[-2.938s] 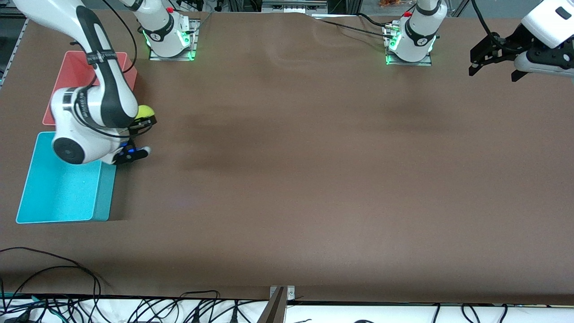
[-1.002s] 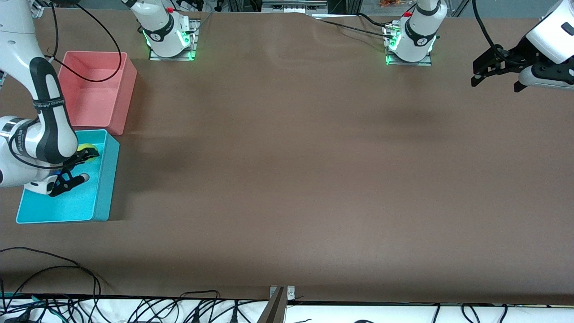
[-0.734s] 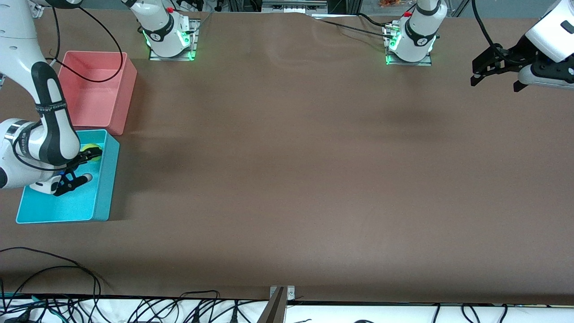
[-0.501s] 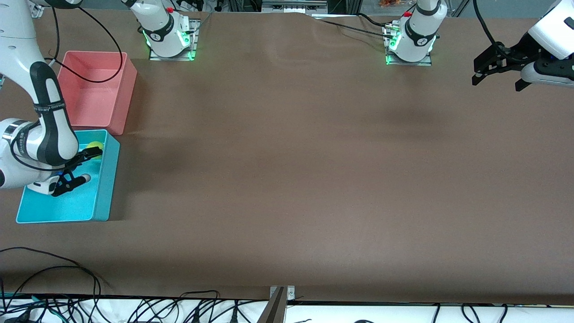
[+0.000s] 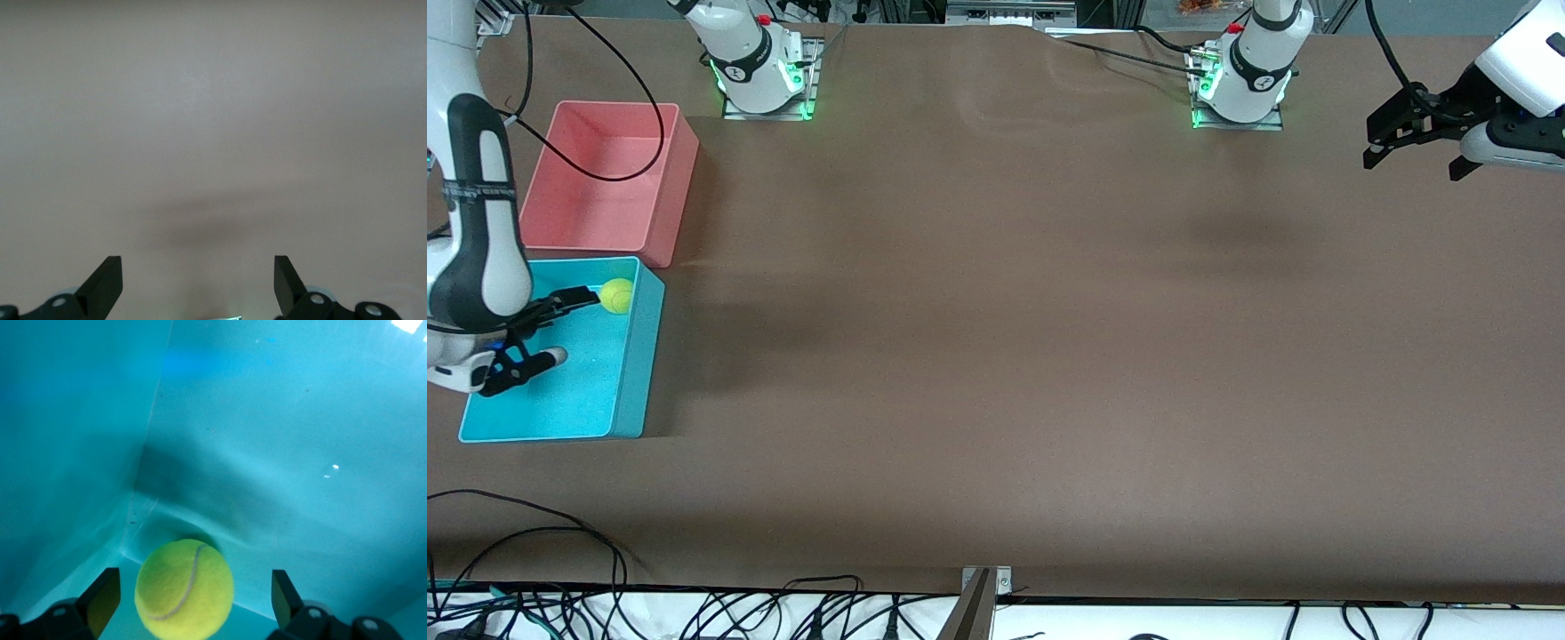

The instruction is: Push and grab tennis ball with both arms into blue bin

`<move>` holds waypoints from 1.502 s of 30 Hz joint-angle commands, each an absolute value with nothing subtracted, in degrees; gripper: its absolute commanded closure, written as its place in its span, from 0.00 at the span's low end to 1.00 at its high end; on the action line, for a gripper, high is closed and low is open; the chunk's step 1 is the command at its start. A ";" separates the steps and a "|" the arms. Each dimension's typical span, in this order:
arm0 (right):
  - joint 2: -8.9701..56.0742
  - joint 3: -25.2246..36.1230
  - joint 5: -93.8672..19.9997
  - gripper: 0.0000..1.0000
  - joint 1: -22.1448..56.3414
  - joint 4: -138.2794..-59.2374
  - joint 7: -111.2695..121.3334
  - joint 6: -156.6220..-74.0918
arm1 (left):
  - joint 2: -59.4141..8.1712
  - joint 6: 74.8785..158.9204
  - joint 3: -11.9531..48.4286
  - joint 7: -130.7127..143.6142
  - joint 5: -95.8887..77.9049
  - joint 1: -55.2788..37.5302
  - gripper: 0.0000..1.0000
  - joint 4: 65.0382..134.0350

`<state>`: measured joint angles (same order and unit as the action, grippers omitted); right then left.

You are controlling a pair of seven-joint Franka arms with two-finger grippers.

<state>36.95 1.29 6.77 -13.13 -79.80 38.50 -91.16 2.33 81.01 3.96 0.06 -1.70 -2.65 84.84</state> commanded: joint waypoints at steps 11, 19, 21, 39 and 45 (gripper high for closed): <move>30.06 -0.79 5.89 0.00 -8.18 -69.96 35.51 -78.39 | 1.14 79.98 3.87 0.88 -2.90 -2.81 0.00 82.35; 26.63 -0.97 5.80 0.00 -4.75 -69.61 35.51 -82.88 | 1.14 79.98 3.87 0.79 -2.90 -2.64 0.00 82.44; 26.02 -1.23 5.28 0.00 -4.75 -69.70 35.77 -83.05 | 1.14 79.98 3.87 0.79 -2.90 -2.64 0.00 82.44; 8.88 1.41 1.32 0.00 3.51 -81.12 4.59 -83.32 | 1.14 79.98 3.87 0.70 -2.81 -2.90 0.00 82.35; 3.18 5.00 -4.46 0.00 3.69 -90.77 3.43 -88.40 | 1.14 79.98 3.87 0.35 -2.81 -2.90 0.00 82.35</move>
